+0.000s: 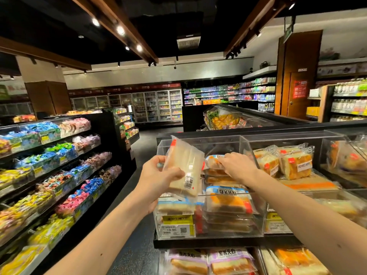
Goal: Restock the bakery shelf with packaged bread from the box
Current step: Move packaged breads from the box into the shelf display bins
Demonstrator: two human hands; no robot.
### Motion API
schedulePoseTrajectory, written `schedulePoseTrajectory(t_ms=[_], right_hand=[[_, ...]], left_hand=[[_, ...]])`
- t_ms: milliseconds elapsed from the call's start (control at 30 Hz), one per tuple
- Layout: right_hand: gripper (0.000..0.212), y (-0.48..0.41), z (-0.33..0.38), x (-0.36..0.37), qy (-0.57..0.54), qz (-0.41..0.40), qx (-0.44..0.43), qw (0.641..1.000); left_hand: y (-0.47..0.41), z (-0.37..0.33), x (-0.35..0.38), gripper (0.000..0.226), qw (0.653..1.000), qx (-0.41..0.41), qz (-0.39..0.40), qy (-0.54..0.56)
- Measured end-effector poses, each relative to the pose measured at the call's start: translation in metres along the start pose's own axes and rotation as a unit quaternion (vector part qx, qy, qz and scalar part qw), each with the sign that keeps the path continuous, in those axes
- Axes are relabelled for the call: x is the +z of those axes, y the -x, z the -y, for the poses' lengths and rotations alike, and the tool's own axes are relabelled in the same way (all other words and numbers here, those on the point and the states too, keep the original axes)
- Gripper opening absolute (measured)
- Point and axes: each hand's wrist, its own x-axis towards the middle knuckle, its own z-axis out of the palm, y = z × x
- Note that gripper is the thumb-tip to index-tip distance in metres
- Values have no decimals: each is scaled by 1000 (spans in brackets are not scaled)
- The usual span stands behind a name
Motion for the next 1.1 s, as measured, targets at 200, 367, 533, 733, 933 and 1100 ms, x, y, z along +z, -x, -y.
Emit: schedulePoseTrajectory(t_ms=[200, 367, 533, 733, 933, 1100], right_hand=[[34, -4, -10, 5, -98, 70, -10, 993], [37, 4, -12, -3, -181, 16, -24, 983], [21, 52, -27, -32, -462, -68, 28, 884], [50, 96, -13, -46, -394, -83, -37, 914], [21, 51, 10, -23, -290, -142, -45, 945], [17, 11, 27, -17, -286, -122, -12, 950]], left_hand=[[4, 20, 0, 33, 844, 415, 68, -332], [10, 24, 10, 39, 669, 612, 58, -418], [2, 24, 16, 10, 517, 735, -8, -439], [-39, 36, 26, 6, 464, 746, -35, -477], [-90, 39, 33, 10, 450, 728, -35, -517], [-116, 44, 9, 28, 439, 655, -47, -613]])
